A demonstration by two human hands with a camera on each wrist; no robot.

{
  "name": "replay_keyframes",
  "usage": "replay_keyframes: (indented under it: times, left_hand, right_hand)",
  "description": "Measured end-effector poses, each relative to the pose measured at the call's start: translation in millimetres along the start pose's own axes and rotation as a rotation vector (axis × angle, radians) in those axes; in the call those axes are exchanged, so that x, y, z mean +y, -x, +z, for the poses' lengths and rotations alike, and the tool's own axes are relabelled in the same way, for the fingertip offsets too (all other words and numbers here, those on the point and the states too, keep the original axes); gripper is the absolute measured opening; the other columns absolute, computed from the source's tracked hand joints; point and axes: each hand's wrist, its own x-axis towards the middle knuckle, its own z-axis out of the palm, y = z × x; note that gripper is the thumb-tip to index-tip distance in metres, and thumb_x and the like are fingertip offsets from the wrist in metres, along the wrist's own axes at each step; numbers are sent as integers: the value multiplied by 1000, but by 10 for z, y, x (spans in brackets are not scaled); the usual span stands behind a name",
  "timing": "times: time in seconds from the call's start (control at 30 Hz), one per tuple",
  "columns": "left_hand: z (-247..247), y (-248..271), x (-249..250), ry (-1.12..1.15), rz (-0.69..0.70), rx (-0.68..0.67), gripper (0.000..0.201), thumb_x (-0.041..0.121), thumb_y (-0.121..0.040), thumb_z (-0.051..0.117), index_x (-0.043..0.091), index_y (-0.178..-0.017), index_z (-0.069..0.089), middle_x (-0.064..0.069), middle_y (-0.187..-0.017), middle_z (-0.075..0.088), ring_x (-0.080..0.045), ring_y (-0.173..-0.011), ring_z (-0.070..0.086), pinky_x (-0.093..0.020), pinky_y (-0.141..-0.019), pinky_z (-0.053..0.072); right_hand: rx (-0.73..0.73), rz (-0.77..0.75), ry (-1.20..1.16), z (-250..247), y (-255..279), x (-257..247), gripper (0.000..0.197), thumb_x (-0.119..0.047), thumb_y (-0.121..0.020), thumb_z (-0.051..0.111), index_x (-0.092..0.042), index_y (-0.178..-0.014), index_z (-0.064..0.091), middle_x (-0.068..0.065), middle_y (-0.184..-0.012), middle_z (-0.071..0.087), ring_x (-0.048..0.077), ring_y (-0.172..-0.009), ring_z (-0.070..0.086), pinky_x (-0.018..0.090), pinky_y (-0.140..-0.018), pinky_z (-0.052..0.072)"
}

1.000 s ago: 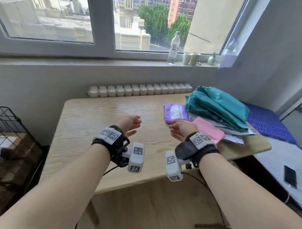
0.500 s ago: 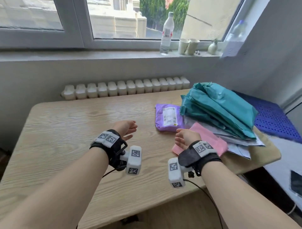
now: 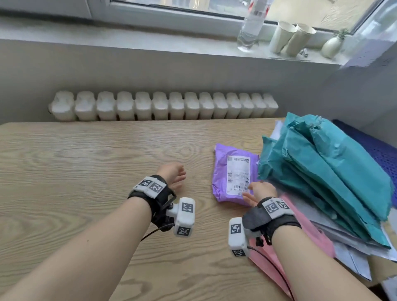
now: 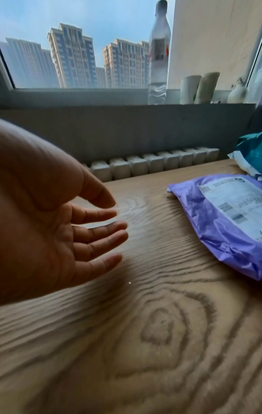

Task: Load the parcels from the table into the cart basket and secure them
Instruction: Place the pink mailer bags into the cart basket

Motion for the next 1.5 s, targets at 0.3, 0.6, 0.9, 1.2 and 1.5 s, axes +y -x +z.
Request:
replay_keyframes:
  times: [0.3,0.6,0.9,1.2,1.5]
  left_hand:
    - [142,-185,-132,13,-131,-62,9,15,-96,45,15,-92,52,1,-86,60,-14,-87,58,-34,-86,46]
    - [-89,18,-178,88,-63,-33,13,3,-88,59,15,-86,55,-6,-72,56,-14,-55,51,-21,-42,44]
    - [-308,546,27,-3,31,-48,42,-20,-81,44,12,-103,59,-11,-79,69,-20,-49,67,-28,-44,55]
    - [-458,1149,231,-62,136,34,54,-27,-77,34,14,-102,59,-7,-86,66,-19,-68,64,-27,-47,56]
    - [-944,1626,133,-93,333,364,44,-15,-78,50,15,-109,59,-5,-102,65,-18,-96,61,-36,-88,49]
  right_hand:
    - [64,58,-20,169,-172,73,26,5,-83,56,-7,-106,52,14,-69,57,19,-52,55,20,-30,45]
    - [-187,104,38,426,94,-122,20,5,-86,52,-3,-68,49,4,-38,45,6,-19,32,12,-31,36]
    - [-302,-17,-16,477,516,-474,27,10,-88,45,0,-63,44,4,-28,36,7,-17,27,9,-29,25]
    - [-409,-110,-11,499,864,-770,30,9,-90,44,-8,-65,41,9,-46,39,7,-17,27,10,-30,30]
    - [-582,-433,343,410,1196,-855,20,8,-83,58,-10,-89,65,7,-53,49,11,-33,40,14,-35,34]
